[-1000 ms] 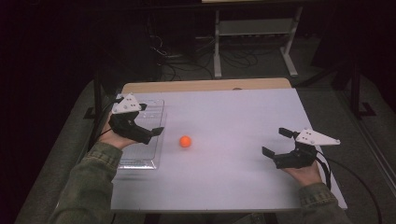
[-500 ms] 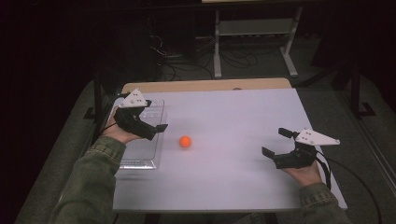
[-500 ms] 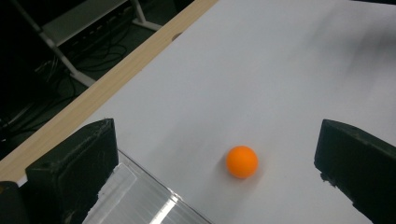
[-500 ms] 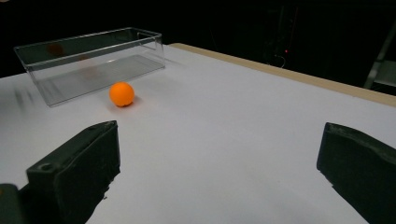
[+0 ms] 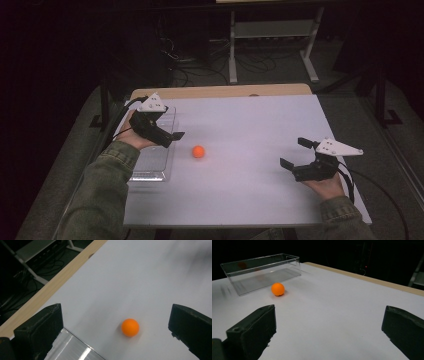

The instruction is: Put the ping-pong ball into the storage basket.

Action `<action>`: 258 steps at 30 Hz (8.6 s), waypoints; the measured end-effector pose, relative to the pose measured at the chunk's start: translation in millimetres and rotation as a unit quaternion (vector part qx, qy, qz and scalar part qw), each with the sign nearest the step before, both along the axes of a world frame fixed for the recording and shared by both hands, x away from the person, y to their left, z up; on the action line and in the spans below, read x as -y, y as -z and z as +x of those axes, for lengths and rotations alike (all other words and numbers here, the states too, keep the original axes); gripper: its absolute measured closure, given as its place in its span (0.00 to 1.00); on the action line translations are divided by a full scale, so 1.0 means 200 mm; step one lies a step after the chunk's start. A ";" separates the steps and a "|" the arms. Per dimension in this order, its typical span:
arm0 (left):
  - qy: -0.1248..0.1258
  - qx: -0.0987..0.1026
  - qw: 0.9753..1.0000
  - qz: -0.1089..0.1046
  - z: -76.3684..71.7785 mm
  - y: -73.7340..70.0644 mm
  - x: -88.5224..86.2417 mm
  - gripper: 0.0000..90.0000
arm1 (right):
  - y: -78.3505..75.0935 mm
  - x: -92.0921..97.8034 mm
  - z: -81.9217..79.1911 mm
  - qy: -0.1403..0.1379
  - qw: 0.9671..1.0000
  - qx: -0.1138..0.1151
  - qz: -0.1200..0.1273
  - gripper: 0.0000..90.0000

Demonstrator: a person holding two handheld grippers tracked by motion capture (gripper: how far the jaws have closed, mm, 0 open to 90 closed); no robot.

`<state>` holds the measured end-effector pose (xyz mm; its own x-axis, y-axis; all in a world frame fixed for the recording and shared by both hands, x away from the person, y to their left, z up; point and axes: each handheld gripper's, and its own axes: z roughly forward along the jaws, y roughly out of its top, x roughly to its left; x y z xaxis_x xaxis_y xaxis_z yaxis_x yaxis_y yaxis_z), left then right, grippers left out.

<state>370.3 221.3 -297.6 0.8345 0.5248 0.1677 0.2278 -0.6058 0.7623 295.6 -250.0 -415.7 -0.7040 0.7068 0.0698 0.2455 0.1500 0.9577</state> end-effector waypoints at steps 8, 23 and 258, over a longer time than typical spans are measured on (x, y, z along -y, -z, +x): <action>0.015 -0.010 1.000 0.013 0.03 0.03 0.04 0.00 | 0.00 0.00 0.00 -0.001 1.000 -0.001 -0.002 0.00; 0.029 -0.028 0.998 0.041 0.09 0.12 0.11 0.00 | 0.01 0.00 0.00 -0.003 1.000 -0.003 -0.001 0.00; 0.114 -0.074 0.953 0.270 0.04 0.21 0.29 0.56 | 0.02 -0.01 -0.01 -0.017 1.000 -0.016 -0.015 0.00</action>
